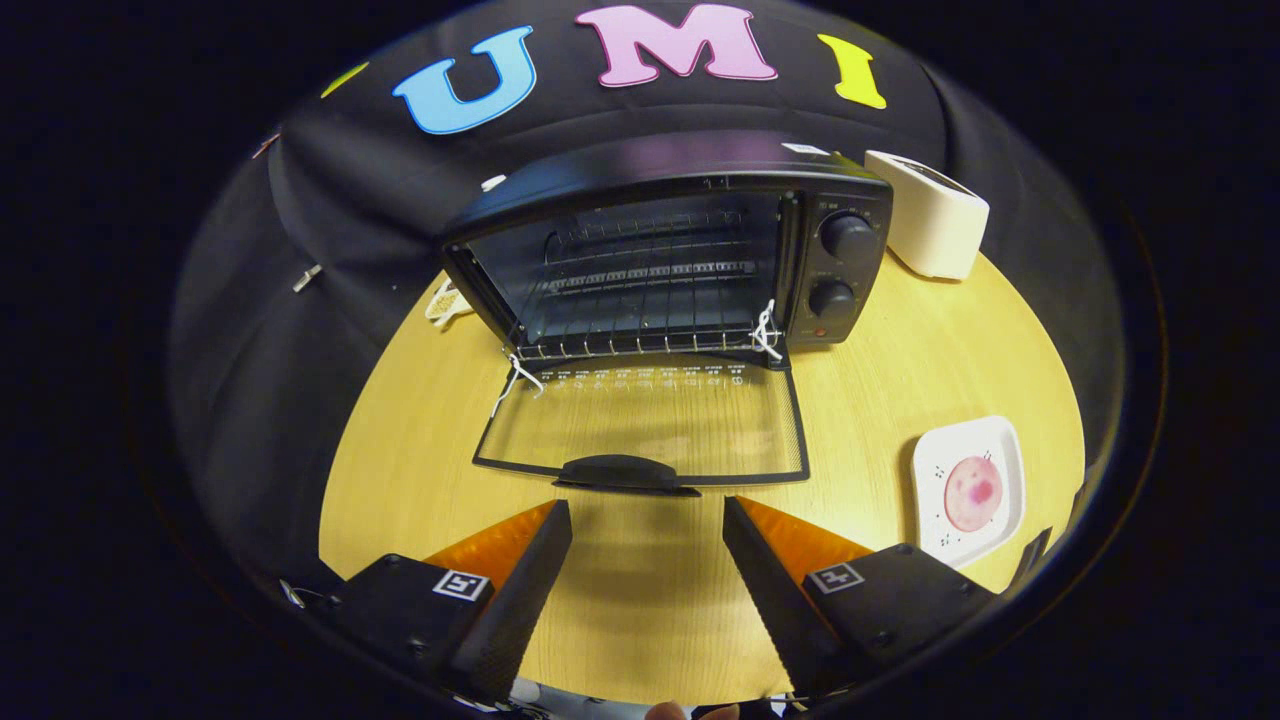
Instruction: Open the toaster oven, put the food inside, and close the toaster oven door.
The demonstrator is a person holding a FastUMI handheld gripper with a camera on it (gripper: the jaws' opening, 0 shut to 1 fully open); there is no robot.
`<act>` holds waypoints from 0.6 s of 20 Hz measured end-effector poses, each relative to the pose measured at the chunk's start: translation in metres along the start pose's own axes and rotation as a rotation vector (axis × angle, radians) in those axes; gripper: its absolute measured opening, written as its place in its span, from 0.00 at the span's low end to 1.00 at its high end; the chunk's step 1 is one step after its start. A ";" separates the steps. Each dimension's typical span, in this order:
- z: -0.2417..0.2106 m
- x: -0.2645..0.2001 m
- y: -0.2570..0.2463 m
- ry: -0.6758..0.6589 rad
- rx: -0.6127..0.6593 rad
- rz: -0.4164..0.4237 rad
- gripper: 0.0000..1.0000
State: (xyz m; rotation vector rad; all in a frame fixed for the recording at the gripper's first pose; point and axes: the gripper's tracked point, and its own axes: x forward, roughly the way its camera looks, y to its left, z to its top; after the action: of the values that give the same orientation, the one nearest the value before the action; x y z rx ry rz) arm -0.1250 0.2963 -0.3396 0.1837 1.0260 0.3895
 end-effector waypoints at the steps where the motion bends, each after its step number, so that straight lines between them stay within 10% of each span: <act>1: 0.005 -0.009 -0.005 -0.004 -0.014 0.016 0.99; 12: 0.022 -0.081 -0.131 0.153 -0.063 0.126 1.00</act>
State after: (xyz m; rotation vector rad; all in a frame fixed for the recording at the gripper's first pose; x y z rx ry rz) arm -0.1136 0.1447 -0.3072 0.1640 1.1545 0.5567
